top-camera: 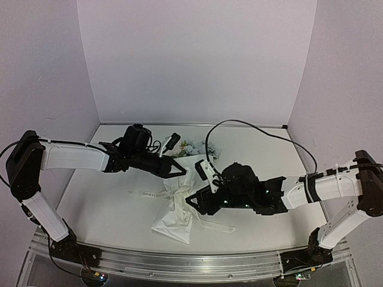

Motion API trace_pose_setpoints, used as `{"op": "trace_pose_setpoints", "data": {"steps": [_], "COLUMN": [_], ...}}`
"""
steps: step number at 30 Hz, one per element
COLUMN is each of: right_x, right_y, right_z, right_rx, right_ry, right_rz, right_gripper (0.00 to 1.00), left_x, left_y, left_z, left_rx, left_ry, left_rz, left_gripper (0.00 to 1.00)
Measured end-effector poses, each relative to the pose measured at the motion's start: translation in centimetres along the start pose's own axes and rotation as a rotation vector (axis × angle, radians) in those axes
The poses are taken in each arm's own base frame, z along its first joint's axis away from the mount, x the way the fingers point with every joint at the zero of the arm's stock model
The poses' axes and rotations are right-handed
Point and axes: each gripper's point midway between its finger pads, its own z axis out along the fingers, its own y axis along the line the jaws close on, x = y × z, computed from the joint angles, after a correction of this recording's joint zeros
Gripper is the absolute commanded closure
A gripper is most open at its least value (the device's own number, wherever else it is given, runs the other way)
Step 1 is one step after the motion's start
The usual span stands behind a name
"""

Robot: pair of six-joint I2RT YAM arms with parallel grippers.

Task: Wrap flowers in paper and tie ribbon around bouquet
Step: Tie the half-tied ribbon around the folded bouquet.

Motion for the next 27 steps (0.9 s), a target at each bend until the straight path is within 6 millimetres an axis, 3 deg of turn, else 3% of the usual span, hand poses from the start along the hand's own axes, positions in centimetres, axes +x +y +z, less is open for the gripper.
{"op": "trace_pose_setpoints", "data": {"steps": [4,8,18,27], "right_x": [3.0,4.6,4.8,6.0], "right_y": [1.4,1.9,0.9,-0.3], "right_z": [0.1,0.7,1.1,2.6], "right_rx": [0.02,0.033,0.08,0.093], "right_ry": [0.085,0.125,0.13,0.184], "right_rz": [-0.065,-0.104,-0.17,-0.221], "right_gripper": [0.5,0.51,0.5,0.55], "left_x": [0.2,0.3,1.3,1.7], "left_y": [0.2,0.4,0.7,0.2], "left_z": [0.0,0.0,-0.3,-0.6], "left_rx": [-0.005,-0.013,0.003,0.047], "left_ry": [0.002,0.005,0.035,0.059], "left_rz": [-0.009,-0.019,-0.033,-0.039], "left_gripper": [1.0,1.0,1.0,1.0]}}
